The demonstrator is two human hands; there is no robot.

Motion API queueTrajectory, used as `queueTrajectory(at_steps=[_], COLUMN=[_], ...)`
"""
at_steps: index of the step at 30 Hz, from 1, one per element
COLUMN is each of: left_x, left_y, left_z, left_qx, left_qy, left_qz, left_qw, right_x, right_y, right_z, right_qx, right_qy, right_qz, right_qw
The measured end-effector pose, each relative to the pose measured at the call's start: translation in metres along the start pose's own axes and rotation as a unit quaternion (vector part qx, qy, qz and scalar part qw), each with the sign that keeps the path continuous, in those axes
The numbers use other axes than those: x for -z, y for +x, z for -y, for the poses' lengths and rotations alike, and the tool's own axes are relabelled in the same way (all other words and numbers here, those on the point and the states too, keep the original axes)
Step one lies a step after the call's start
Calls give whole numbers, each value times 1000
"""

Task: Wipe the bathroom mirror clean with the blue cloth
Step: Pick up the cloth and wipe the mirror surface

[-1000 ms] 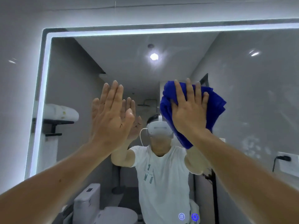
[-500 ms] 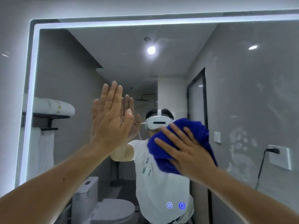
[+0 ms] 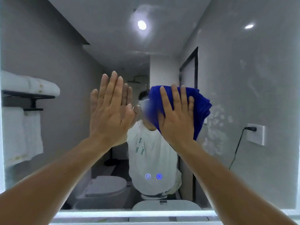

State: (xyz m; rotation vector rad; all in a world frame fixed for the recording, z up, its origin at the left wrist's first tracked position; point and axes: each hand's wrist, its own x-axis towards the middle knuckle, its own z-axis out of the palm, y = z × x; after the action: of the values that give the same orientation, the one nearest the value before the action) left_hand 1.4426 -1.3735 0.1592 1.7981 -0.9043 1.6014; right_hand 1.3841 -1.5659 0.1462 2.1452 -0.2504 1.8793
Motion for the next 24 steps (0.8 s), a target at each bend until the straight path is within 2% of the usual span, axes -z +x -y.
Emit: queueTrajectory(at_steps=[3,9,15,20,24], left_x=[-1,-4,-14,-21,-23], left_y=[-11,-34,-60,-74,-79], left_z=[-9,-24,-38,-55,-66], left_qx=[5,17,-21,-23,-26], left_qy=[-7,-17,-1,7,10], left_qz=[12,27,47,53,73], left_qw=[1000,999,999,998,997], right_x=[-4,-10,-18,-15,-8], right_y=[-43,-131,-212,-273,-277], right_z=[-7,-26,-28,-42,-54], right_qx=[37,44,54,113,171], right_qy=[3,2,-11,-26,-28], right_qz=[4,21,42,112,134], right_qw=[999,999,998,987,976])
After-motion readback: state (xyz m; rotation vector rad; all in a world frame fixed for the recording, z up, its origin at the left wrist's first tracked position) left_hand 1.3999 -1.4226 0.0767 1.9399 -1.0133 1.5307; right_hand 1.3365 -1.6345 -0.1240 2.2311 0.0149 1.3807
